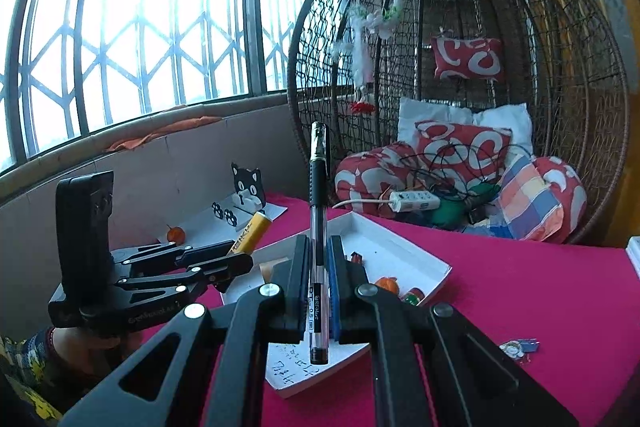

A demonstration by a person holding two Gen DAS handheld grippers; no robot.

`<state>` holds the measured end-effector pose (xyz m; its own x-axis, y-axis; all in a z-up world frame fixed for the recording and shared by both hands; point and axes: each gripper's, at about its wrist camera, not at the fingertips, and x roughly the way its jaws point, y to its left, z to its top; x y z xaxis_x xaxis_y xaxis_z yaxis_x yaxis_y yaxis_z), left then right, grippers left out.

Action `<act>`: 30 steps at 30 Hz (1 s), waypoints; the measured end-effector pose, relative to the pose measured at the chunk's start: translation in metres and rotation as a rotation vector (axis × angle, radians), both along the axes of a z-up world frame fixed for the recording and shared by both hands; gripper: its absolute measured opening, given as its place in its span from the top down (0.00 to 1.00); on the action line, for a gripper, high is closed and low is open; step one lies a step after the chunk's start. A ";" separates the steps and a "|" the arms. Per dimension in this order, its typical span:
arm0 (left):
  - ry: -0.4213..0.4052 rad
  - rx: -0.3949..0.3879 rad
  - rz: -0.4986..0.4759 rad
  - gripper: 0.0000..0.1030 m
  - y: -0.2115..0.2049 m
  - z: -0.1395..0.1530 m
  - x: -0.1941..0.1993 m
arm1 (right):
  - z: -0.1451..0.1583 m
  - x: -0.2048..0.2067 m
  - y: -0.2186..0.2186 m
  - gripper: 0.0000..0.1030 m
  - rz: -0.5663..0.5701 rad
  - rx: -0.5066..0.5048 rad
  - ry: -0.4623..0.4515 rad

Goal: Organize rigid objects
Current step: 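Carry the yellow lighter and black pen with both tools over the tray, then lower the lighter and pen into the tray and open both tools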

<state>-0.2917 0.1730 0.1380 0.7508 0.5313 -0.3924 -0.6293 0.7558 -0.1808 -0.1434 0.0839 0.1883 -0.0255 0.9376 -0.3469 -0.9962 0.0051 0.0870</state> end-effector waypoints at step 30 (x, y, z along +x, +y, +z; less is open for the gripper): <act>0.126 -0.120 0.120 0.77 0.114 -0.051 0.036 | -0.069 0.022 0.130 0.94 -0.012 -0.241 0.085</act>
<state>-0.2559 0.2872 0.0865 0.6258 0.5578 -0.5452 -0.7370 0.6517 -0.1792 -0.1214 0.2134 0.1189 -0.0534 0.8287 -0.5571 -0.9852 0.0473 0.1649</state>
